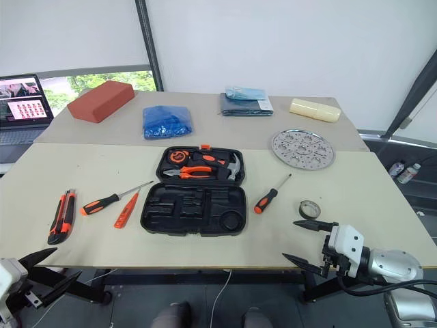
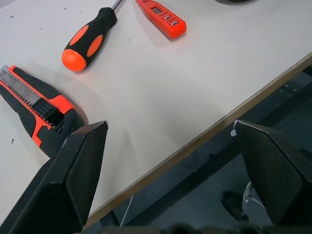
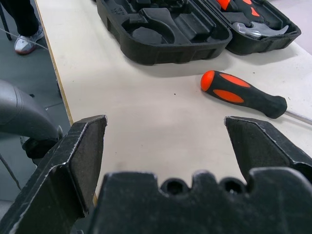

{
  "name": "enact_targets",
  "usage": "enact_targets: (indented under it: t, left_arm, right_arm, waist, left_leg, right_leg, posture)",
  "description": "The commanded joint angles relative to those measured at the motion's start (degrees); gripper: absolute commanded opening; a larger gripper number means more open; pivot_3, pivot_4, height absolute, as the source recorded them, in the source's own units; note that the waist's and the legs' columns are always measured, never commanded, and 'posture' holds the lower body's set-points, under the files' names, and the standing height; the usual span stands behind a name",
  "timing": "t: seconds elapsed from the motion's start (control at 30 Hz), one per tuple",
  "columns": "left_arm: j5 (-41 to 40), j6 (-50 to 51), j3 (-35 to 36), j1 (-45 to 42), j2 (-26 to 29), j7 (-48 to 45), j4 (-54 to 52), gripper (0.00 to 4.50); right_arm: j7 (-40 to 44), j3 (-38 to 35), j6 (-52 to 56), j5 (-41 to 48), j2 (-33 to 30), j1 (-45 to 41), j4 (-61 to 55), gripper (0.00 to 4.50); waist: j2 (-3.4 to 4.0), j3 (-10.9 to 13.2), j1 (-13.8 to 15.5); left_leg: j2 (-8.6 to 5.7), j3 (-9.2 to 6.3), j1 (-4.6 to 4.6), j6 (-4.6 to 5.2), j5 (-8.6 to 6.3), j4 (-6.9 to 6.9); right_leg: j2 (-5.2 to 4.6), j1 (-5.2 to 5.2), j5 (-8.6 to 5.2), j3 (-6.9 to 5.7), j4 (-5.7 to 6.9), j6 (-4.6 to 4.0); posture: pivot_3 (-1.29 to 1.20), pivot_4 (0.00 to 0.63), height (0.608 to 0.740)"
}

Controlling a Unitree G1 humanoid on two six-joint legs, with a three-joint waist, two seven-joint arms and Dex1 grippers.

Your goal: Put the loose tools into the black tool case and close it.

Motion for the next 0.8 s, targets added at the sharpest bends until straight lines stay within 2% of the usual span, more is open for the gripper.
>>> enact_targets:
  t: [0.03, 0.13, 0.3, 0.43, 0.6, 0.73, 0.8]
  left_arm:
    - [-8.4, 6.4, 1.8, -1.1, -0.8, 1.5, -3.0, 4.43]
    - [-17.6, 14.7, 4.9, -2.9, -3.1, 5.9, -5.8, 4.43]
    - [-19.2, 18.0, 9.2, 0.8, -8.7, 11.6, -3.4, 4.43]
    - [-21.9, 21.5, 12.5, 0.7, -8.4, 12.9, -0.7, 4.43]
    - [-22.7, 23.9, 12.9, -4.7, -2.3, 11.0, 1.6, 4.43]
    - [-21.4, 28.2, 8.3, -12.2, 5.7, 8.9, 2.7, 4.43]
    - [-19.8, 32.0, 3.5, -18.7, 11.2, 8.6, 4.3, 4.43]
  right_arm:
    - [-0.7, -0.1, 0.9, 2.9, 2.1, -1.8, -1.5, 4.50]
    - [-1.7, 0.6, 3.5, 8.0, 6.1, -5.1, -3.8, 4.50]
    - [-5.1, 1.3, 9.8, 14.2, 10.4, -8.5, -10.3, 4.50]
    - [-6.8, 1.4, 11.3, 14.6, 11.8, -9.1, -12.8, 4.50]
    - [-7.8, 1.5, 11.9, 14.3, 12.4, -9.2, -14.2, 4.50]
    - [-8.6, 1.8, 12.4, 14.0, 12.4, -9.8, -14.6, 4.50]
    - [-9.1, 1.9, 13.0, 13.9, 12.3, -10.4, -14.9, 4.50]
  waist:
    - [0.00, 0.0, 0.0]
    - [-0.06, 0.0, -0.1]
    - [-0.07, 0.0, -0.7]
    - [-0.24, -0.1, 0.2]
    - [-0.25, -0.1, 1.4]
    - [-0.23, -0.1, 1.4]
    - [-0.22, -0.1, 1.3]
  left_leg:
    - [0.00, 0.00, 0.00, 0.00, 0.00, 0.00]
    - [0.08, -0.02, 0.03, 0.00, 0.00, 0.01]
    - [0.08, 0.02, 0.08, 0.02, 0.01, 0.08]
    - [0.08, -0.03, 0.07, 0.03, 0.00, 0.08]
    - [0.07, -0.02, 0.07, -0.02, -0.03, 0.17]
    - [0.08, 0.03, 0.05, -0.04, -0.03, 0.17]
    - [0.08, 0.07, 0.05, -0.04, -0.03, 0.17]
  right_leg:
    - [0.00, 0.00, 0.00, 0.00, 0.00, 0.00]
    - [0.07, 0.03, 0.03, 0.00, 0.04, -0.01]
    - [0.07, 0.03, 0.07, 0.06, 0.18, -0.02]
    - [0.10, -0.12, -0.02, -0.03, 0.39, -0.06]
    - [-0.05, -0.09, -0.01, -0.17, 0.40, -0.10]
    - [-0.18, -0.08, 0.03, -0.27, 0.37, -0.15]
    - [-0.21, -0.08, 0.06, -0.29, 0.36, -0.16]
  posture:
    - [0.00, 0.150, 0.740]
    - [0.00, 0.150, 0.740]
    - [0.00, 0.150, 0.740]
    - [0.00, 0.150, 0.740]
    - [0.00, 0.150, 0.740]
    - [0.00, 0.150, 0.740]
    - [0.00, 0.150, 0.740]
